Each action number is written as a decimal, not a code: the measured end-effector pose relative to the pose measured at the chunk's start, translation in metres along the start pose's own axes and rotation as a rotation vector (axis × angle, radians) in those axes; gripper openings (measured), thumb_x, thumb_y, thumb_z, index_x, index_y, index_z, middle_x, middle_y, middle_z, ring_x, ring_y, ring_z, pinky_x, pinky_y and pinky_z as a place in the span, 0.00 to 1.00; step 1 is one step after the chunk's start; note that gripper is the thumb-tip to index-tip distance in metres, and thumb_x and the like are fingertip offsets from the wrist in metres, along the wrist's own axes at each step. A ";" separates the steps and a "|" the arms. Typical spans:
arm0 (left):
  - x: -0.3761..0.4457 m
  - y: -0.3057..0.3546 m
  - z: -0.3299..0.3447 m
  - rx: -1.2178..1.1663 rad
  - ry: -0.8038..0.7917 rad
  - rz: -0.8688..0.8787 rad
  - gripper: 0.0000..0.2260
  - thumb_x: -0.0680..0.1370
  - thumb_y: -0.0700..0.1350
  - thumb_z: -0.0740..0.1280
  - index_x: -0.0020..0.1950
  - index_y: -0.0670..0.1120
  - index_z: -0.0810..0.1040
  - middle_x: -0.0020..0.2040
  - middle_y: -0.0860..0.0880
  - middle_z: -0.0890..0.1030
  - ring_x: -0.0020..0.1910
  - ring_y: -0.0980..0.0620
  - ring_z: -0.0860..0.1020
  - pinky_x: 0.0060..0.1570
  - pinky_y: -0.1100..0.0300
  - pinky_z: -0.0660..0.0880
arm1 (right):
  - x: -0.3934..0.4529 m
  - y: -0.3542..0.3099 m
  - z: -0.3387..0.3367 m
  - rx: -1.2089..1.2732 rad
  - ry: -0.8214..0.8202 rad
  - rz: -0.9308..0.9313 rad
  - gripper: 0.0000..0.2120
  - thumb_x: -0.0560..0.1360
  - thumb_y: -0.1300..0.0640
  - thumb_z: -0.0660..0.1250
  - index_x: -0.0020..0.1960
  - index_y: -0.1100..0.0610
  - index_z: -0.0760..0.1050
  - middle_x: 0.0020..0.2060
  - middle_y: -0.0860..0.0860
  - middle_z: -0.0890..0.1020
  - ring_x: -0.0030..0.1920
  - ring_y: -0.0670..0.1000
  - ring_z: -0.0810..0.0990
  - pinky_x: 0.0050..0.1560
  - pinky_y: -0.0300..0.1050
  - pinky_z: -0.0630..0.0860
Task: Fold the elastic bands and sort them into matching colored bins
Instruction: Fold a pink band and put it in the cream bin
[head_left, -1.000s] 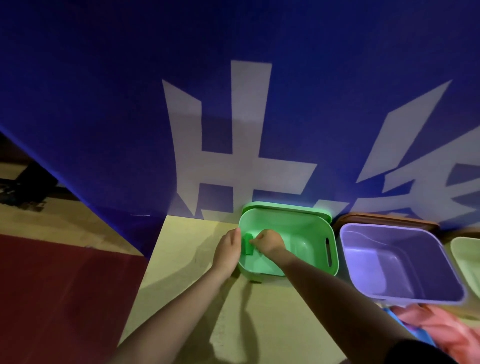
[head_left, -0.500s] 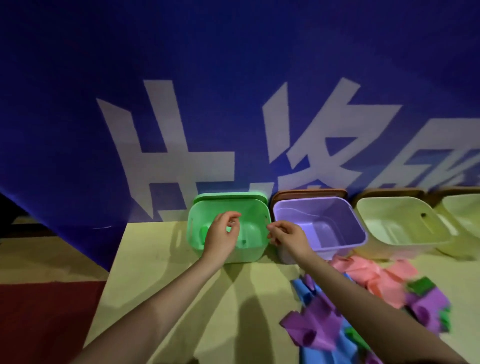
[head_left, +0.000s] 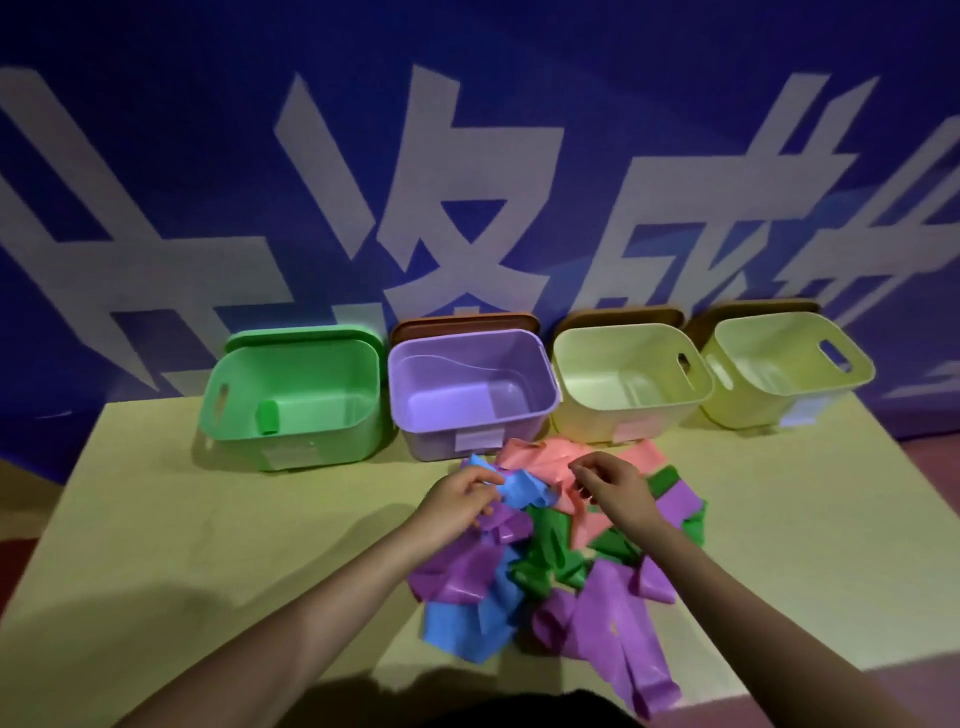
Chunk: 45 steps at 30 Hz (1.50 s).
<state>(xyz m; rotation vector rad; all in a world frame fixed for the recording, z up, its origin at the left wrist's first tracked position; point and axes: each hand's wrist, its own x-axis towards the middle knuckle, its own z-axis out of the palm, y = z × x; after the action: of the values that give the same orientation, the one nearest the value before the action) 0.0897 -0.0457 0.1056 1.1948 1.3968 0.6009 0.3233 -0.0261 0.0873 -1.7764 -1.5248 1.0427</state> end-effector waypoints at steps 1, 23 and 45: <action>0.005 -0.004 0.010 0.029 0.019 -0.025 0.08 0.79 0.35 0.60 0.51 0.46 0.76 0.39 0.50 0.77 0.28 0.66 0.75 0.30 0.71 0.70 | -0.001 0.010 -0.008 -0.021 -0.015 0.018 0.09 0.76 0.63 0.67 0.40 0.52 0.77 0.29 0.48 0.80 0.29 0.44 0.77 0.35 0.41 0.73; 0.080 -0.002 0.137 0.454 0.017 0.024 0.11 0.79 0.41 0.63 0.60 0.45 0.81 0.55 0.48 0.79 0.56 0.51 0.75 0.54 0.68 0.67 | 0.027 0.098 -0.039 -0.203 -0.365 -0.216 0.21 0.69 0.42 0.59 0.42 0.59 0.79 0.41 0.56 0.81 0.43 0.56 0.79 0.46 0.51 0.74; 0.006 0.164 0.087 -0.780 0.211 0.071 0.14 0.79 0.46 0.64 0.33 0.46 0.72 0.25 0.49 0.71 0.26 0.54 0.68 0.28 0.63 0.67 | 0.034 -0.070 -0.148 0.238 -0.634 -0.262 0.09 0.73 0.53 0.72 0.44 0.60 0.79 0.34 0.53 0.80 0.34 0.48 0.76 0.35 0.36 0.71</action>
<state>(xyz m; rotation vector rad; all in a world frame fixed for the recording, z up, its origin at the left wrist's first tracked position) 0.2237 -0.0063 0.2277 0.5603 1.1150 1.2126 0.4124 0.0304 0.2177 -1.0907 -1.8322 1.6628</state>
